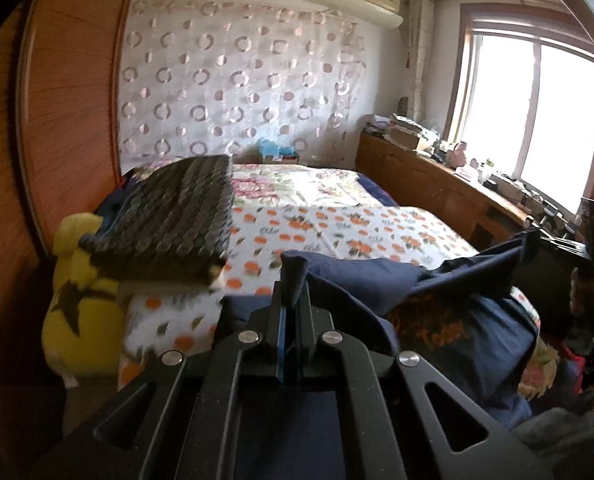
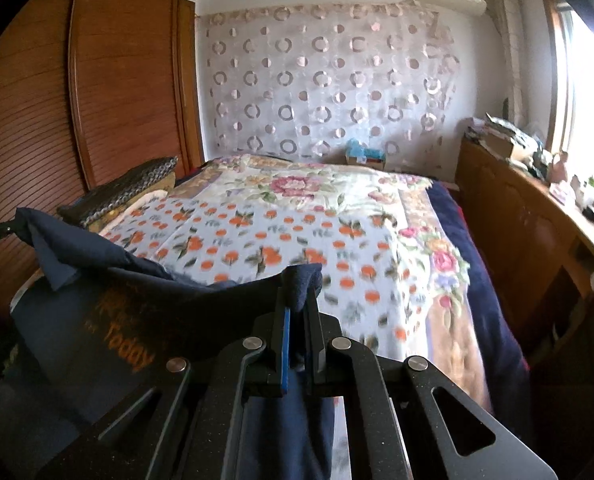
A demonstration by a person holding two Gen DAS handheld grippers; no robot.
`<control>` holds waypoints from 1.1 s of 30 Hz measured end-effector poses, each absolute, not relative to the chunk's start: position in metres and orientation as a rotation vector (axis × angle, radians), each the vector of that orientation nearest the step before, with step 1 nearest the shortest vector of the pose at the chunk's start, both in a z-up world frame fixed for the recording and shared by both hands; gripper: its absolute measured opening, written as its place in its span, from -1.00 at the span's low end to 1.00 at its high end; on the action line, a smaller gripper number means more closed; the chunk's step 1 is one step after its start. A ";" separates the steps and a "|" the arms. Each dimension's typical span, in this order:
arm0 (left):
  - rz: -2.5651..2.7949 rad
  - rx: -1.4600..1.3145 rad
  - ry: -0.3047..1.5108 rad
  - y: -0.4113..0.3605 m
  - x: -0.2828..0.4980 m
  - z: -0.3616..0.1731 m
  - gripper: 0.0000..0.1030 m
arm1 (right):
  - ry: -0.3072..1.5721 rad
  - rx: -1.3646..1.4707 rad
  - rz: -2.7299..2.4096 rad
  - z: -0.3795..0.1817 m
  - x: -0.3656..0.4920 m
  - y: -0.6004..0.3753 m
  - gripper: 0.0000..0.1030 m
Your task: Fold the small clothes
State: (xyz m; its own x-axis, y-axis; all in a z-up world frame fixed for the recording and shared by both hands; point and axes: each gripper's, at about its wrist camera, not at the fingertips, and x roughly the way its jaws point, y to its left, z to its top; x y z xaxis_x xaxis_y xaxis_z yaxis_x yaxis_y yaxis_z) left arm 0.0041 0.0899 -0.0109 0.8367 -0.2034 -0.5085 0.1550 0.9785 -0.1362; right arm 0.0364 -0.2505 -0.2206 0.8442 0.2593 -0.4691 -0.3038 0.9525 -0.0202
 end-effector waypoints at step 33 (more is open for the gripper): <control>-0.074 -0.051 0.596 0.126 -0.009 -0.019 0.35 | 0.572 -0.165 0.261 -0.191 -0.004 -0.253 -0.07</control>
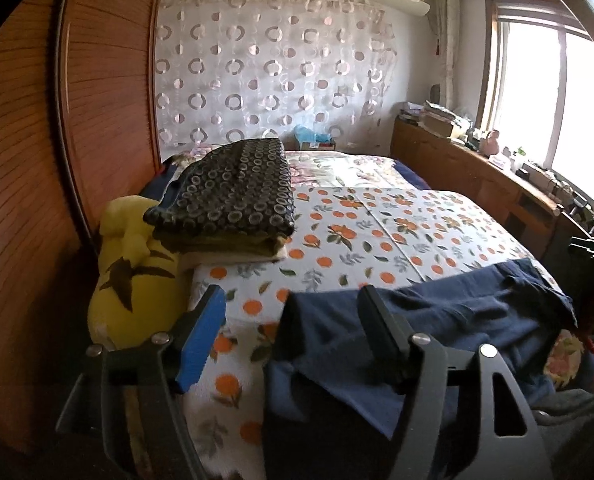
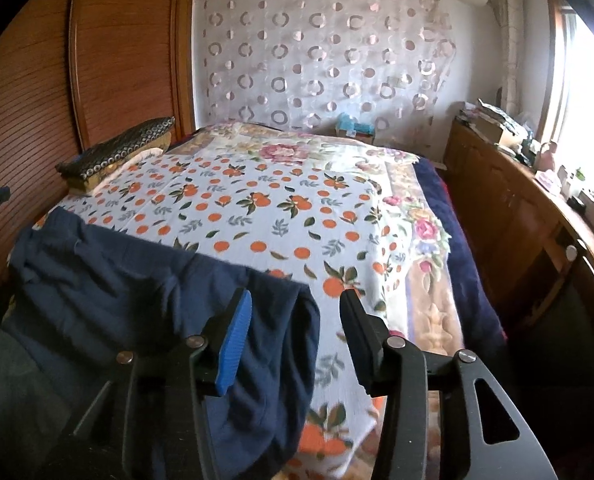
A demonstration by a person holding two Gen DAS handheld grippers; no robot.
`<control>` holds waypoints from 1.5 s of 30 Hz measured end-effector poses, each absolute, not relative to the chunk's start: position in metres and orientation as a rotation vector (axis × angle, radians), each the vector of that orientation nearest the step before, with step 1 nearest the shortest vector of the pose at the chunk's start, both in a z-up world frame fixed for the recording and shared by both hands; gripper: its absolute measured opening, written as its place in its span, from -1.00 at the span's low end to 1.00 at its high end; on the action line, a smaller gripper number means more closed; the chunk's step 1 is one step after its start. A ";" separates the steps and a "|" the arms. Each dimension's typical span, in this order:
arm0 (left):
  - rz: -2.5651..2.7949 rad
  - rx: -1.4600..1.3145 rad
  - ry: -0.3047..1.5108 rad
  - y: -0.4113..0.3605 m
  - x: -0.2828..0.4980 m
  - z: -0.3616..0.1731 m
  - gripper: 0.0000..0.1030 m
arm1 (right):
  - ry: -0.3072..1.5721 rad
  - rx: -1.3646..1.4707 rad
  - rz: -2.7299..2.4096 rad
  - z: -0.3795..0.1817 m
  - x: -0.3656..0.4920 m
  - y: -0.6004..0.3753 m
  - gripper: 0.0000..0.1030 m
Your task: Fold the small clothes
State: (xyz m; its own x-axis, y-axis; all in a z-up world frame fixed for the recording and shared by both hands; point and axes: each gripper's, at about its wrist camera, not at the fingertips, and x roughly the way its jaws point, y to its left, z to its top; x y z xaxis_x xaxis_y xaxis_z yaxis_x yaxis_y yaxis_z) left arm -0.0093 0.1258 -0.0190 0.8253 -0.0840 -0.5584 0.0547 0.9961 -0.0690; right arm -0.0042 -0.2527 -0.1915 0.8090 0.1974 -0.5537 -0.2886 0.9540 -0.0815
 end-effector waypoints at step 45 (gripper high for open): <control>-0.228 -0.030 0.893 0.112 0.077 -0.096 -0.91 | 0.681 -0.080 0.295 -0.231 0.102 -0.249 -0.75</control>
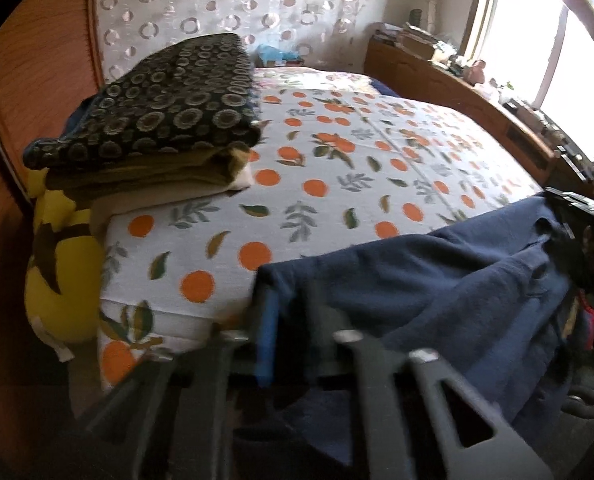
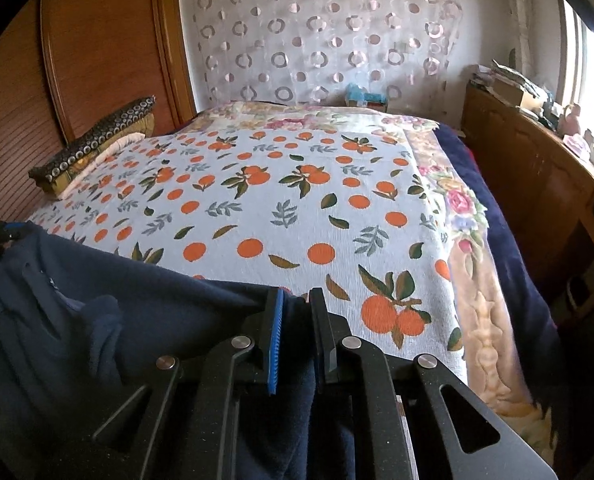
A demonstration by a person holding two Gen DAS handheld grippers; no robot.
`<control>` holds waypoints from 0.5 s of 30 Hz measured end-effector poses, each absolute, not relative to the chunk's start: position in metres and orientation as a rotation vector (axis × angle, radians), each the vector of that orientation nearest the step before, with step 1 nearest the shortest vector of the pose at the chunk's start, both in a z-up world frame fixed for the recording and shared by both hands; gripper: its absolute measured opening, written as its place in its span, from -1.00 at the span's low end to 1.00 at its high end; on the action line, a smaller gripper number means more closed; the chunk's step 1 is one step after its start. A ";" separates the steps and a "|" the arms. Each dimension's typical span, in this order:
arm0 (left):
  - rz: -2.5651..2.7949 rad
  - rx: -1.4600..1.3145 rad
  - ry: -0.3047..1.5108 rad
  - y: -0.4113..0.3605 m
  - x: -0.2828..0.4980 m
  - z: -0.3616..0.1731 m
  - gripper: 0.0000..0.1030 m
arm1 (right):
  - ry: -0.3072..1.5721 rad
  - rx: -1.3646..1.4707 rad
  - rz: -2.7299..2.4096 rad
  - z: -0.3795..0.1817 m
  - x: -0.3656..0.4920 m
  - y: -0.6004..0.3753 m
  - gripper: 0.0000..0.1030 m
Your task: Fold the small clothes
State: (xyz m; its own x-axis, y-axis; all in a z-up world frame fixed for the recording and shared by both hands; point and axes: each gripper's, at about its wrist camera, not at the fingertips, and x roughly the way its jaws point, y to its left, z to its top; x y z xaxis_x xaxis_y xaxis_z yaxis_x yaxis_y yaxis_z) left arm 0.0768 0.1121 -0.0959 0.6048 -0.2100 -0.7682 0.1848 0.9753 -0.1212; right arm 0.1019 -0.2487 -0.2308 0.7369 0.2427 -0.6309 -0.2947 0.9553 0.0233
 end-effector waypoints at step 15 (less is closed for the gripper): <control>-0.149 0.037 0.836 0.105 0.068 -0.077 -0.82 | 0.691 -0.107 0.292 -0.232 0.105 -0.247 -0.75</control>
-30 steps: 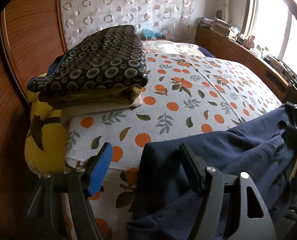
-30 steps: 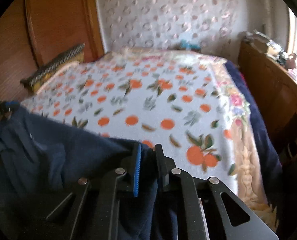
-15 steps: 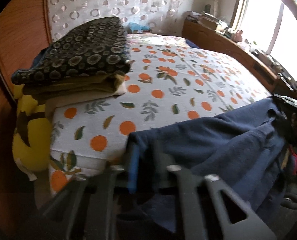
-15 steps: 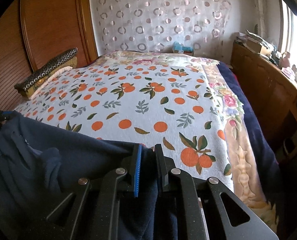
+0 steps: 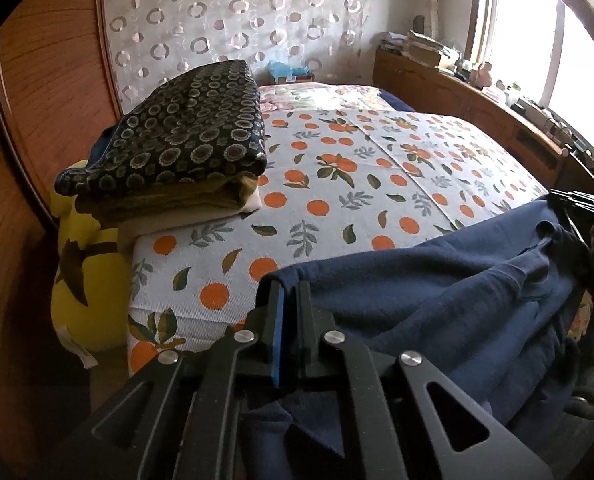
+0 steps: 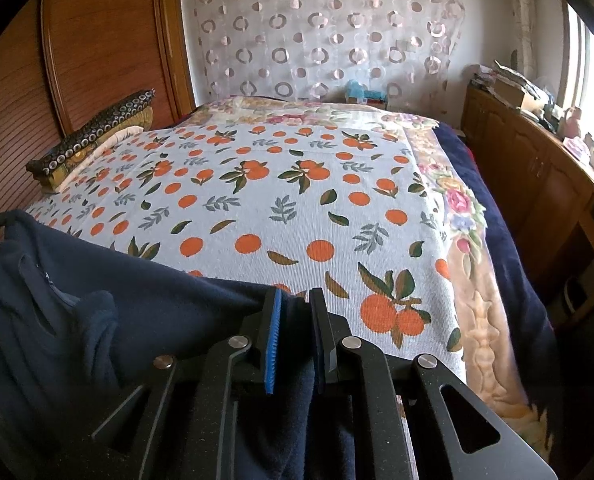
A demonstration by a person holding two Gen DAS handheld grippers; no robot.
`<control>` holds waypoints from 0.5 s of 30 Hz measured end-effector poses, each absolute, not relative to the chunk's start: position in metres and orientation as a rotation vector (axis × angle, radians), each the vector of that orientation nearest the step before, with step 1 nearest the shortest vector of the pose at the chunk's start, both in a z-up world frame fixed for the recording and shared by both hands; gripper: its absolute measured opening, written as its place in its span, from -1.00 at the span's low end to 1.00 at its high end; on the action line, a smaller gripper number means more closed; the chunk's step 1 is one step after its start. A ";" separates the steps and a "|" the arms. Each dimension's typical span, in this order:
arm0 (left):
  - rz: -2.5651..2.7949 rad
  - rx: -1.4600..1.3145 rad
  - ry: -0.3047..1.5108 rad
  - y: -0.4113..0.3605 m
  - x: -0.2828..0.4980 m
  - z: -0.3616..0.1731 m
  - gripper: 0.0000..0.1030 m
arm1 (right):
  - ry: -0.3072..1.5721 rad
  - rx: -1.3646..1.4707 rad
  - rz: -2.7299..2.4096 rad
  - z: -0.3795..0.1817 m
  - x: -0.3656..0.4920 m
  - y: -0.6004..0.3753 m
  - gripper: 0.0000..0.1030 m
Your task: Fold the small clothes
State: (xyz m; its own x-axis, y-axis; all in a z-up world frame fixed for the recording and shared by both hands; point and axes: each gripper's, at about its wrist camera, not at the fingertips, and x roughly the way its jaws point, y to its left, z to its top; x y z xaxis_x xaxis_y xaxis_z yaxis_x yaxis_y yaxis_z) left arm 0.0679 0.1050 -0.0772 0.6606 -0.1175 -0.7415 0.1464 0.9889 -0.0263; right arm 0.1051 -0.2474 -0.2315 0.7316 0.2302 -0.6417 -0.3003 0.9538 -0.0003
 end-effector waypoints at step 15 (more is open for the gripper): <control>-0.180 0.045 0.935 0.104 0.094 -0.098 -0.20 | 0.788 -0.130 0.309 -0.239 0.119 -0.247 0.04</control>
State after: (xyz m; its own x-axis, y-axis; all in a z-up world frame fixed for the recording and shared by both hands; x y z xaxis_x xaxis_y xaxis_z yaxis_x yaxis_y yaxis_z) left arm 0.0941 0.1039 -0.0980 0.5801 -0.1344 -0.8034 0.1730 0.9841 -0.0397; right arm 0.1186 -0.2473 -0.2388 0.6631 0.2244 -0.7140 -0.3207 0.9472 -0.0001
